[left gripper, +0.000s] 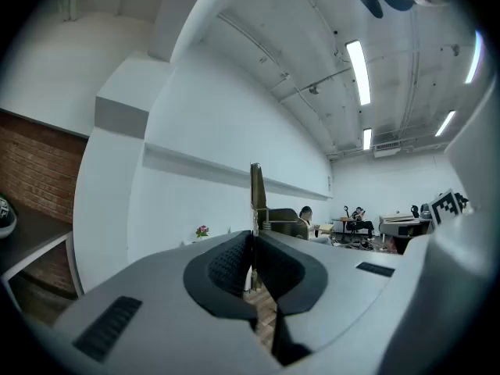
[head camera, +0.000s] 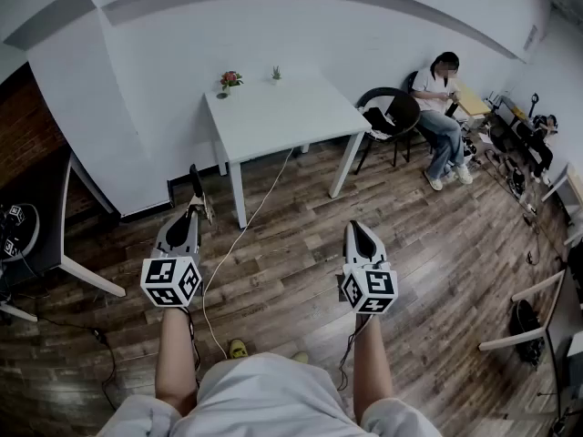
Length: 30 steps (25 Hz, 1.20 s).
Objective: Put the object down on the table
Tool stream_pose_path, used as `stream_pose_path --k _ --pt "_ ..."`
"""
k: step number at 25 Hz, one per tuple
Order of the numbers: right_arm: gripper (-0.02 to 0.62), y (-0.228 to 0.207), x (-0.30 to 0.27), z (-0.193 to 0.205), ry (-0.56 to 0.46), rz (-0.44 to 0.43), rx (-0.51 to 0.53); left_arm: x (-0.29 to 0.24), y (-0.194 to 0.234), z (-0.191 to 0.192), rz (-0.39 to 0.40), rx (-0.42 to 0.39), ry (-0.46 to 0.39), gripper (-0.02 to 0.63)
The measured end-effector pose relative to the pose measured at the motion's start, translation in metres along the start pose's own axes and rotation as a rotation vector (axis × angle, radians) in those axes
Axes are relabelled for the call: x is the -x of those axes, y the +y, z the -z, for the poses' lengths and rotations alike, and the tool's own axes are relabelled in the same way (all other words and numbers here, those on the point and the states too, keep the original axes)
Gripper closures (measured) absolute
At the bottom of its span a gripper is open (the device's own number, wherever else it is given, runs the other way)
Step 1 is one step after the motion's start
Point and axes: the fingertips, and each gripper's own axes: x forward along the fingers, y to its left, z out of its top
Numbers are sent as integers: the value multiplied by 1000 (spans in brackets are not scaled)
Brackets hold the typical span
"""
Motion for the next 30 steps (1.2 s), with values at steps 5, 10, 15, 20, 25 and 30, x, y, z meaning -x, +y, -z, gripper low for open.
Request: stream_pose_path --k 5,10,15,20,25,30 --pt "588 -2 3 -1 -2 -3 -10 2 -7 2 8 9 1 586" --pt "588 -3 1 -4 -5 -9 -5 1 -11 -1 4 3 -2 586" --pt "588 -1 9 -11 -51 13 7 4 -17 0 6 6 -3 586" --pt "588 -3 16 -3 -34 -7 21 5 -33 3 12 12 11 586" --pt "588 -19 27 10 -14 -30 11 0 -65 4 21 1 15 586" --pt "588 -52 42 10 -15 -48 47 -4 -101 6 9 -12 9 586"
